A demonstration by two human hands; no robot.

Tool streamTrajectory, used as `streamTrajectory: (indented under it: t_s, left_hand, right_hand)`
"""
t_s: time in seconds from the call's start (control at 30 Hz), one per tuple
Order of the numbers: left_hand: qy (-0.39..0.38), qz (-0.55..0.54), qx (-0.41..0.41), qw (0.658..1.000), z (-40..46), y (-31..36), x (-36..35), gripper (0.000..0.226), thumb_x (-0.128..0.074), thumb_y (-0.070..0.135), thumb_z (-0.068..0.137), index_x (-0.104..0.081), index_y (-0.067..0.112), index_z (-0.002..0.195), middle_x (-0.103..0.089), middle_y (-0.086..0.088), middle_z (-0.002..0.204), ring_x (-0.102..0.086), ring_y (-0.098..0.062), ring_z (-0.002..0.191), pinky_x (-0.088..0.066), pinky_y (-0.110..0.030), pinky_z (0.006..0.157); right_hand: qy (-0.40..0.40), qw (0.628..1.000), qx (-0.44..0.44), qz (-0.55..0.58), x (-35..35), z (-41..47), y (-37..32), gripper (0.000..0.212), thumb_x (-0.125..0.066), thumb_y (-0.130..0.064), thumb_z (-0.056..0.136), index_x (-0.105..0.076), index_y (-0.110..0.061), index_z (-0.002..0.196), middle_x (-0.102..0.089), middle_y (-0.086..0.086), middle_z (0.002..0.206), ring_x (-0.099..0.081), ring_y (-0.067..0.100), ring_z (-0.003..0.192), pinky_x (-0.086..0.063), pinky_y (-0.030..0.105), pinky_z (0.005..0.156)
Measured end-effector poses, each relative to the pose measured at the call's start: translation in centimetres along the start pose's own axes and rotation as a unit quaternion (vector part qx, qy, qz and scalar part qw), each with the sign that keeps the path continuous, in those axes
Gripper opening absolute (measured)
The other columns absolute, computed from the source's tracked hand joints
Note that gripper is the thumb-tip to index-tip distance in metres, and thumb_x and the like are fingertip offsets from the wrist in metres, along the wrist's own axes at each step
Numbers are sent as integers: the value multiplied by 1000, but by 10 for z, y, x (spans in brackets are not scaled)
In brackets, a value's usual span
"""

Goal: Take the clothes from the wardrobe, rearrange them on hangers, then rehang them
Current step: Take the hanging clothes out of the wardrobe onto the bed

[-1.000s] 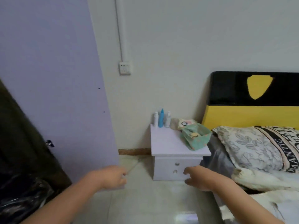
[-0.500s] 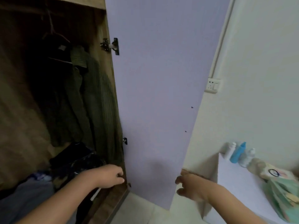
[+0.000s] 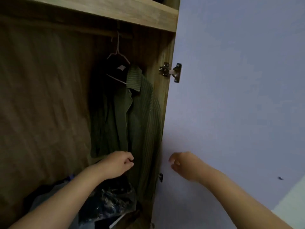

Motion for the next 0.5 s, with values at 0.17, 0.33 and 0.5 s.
streamTrajectory:
  t_s: [0.17, 0.33, 0.5]
  left_hand:
    - [85, -13, -33, 996, 46, -5, 64, 42, -48, 29, 96, -41, 25, 137, -46, 4, 138, -48, -10, 119, -41, -24, 101]
    - [175, -22, -93, 980, 85, 0, 134, 59, -48, 25, 95, -20, 25, 147, -23, 4, 152, -33, -13, 134, -27, -24, 110]
    - [244, -42, -139, 959, 115, 5, 192, 67, -51, 22, 94, -12, 26, 148, -17, 7, 154, -26, -12, 138, -21, -24, 110]
  right_hand:
    - [165, 984, 47, 50, 77, 73, -50, 28, -47, -20, 95, -58, -14, 120, -64, 11, 116, -59, 26, 107, -44, 28, 88]
    - [381, 918, 71, 86, 169, 122, -95, 35, -47, -21, 95, -50, -13, 129, -55, 8, 121, -51, 24, 112, -39, 28, 89]
    - [378, 925, 1, 29, 207, 196, -113, 39, -42, -25, 98, -41, -6, 132, -53, 17, 123, -52, 33, 111, -43, 36, 82]
Point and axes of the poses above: each hand's wrist, its own z-axis towards the middle knuckle, its own x-axis out of the back of the hand, y = z × x, the point moved 9 cm from there along z, towards the middle knuckle
